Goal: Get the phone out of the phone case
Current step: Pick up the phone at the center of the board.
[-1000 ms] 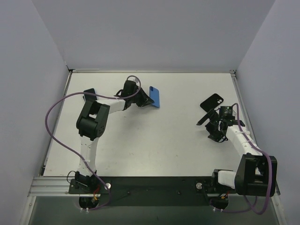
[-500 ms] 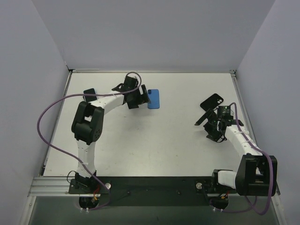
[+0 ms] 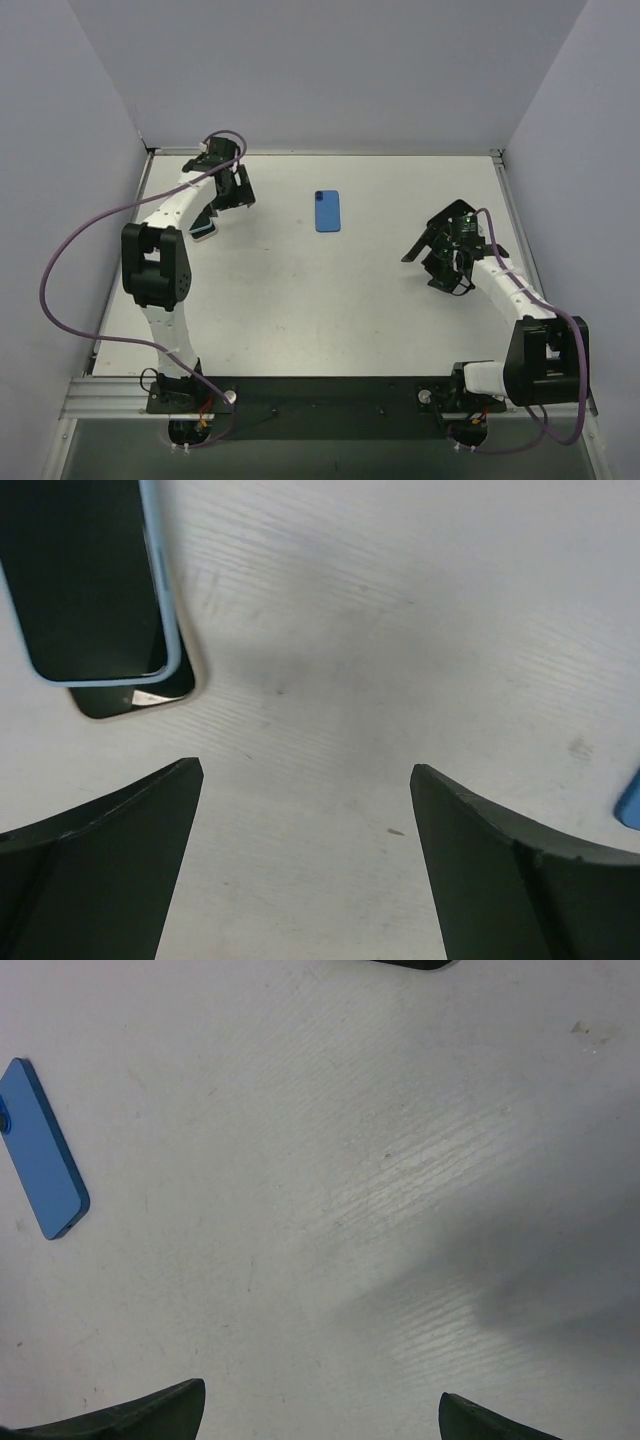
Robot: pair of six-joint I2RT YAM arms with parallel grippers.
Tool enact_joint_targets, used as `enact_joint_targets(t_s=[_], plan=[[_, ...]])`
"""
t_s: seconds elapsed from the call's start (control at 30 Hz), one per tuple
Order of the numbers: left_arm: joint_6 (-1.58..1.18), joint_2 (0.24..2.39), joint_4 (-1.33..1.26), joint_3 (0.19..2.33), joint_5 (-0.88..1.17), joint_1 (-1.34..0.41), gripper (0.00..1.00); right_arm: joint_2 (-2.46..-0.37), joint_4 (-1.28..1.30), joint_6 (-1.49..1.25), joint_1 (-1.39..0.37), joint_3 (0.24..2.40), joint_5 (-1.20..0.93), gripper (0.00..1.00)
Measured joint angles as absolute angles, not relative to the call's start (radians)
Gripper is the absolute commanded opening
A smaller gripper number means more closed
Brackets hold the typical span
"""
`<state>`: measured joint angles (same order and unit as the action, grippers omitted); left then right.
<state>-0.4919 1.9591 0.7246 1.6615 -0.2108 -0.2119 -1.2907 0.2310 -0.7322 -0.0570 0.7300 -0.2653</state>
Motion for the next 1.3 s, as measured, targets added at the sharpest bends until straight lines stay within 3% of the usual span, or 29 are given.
enact_joint_targets(t_s=[0.7, 1.3], plan=[[-0.37, 2.187, 0.867, 1.863, -0.261, 0.001, 0.97, -1.443, 0.21, -0.702, -0.087, 0.83, -0.348, 0.91], [-0.328, 2.263, 0.887, 1.933, -0.223, 0.074, 0.98, -1.513, 0.184, -0.694, -0.106, 0.875, -0.39, 0.91]])
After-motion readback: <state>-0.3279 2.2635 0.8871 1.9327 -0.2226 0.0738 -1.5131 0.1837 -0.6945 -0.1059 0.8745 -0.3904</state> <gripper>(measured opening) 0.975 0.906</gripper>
